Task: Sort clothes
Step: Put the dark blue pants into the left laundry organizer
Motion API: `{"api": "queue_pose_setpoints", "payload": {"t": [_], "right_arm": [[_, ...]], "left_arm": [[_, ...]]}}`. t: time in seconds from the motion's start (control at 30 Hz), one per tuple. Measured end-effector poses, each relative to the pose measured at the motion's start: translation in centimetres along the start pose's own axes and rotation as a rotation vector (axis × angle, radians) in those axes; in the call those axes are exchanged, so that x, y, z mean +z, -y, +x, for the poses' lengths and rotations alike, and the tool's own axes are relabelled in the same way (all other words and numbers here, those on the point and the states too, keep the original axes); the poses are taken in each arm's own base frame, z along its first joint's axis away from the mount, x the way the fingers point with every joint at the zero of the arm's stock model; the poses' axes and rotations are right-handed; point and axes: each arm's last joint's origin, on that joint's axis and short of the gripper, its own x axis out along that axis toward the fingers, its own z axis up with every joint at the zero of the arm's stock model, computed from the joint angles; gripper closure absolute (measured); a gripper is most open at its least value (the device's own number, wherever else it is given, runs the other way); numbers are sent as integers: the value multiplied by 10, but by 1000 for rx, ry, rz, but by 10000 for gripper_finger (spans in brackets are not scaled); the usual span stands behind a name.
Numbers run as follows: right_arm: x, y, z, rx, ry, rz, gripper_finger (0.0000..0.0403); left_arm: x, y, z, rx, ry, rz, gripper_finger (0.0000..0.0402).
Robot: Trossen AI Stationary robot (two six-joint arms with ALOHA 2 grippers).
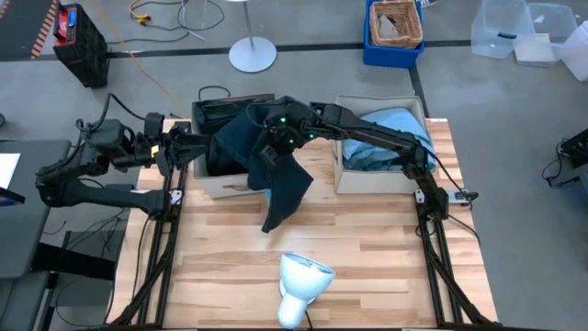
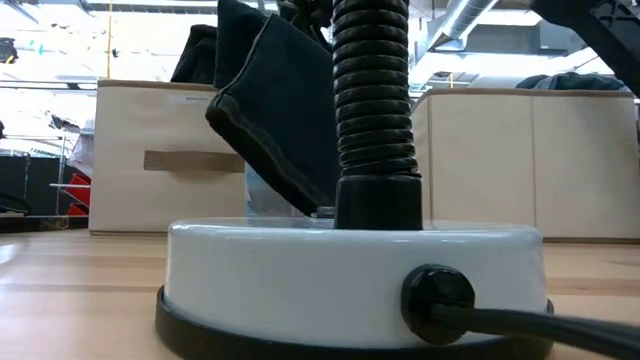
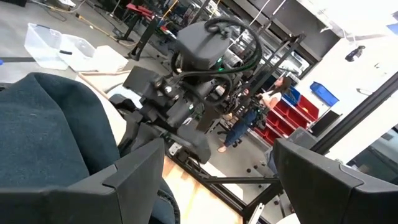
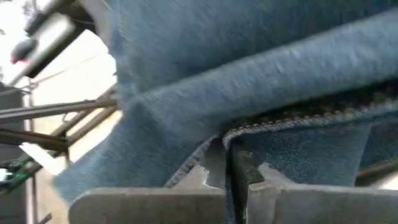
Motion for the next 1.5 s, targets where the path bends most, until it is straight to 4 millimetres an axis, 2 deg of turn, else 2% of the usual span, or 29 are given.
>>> {"api": "queue_pose_setpoints", "payload": {"t": [0.23,0.53,1.0,1.17,1.3,1.43,1.5], "right_arm": [[18,-19,-30,146,187,-20,400],[49,-37,-65,350,530,-29,402],[83,-33,-103,592,915,19,402],[87,-28,-109,581,993,-28,402],[89,-26,-110,502,1041,-145,402],[87,-24,-97,356,1056,-278,401],[85,-21,-89,298,1006,-308,401]], "left_arm": [[0,0,0,2,-2,0,109],[-1,-1,0,5,-8,1,109],[-1,-1,0,9,-12,-5,109],[-1,-1,0,9,-12,-4,109],[-1,-1,0,9,-12,-3,109],[-1,-1,0,8,-11,-3,109],[-1,-1,0,8,-11,-3,109]]}}
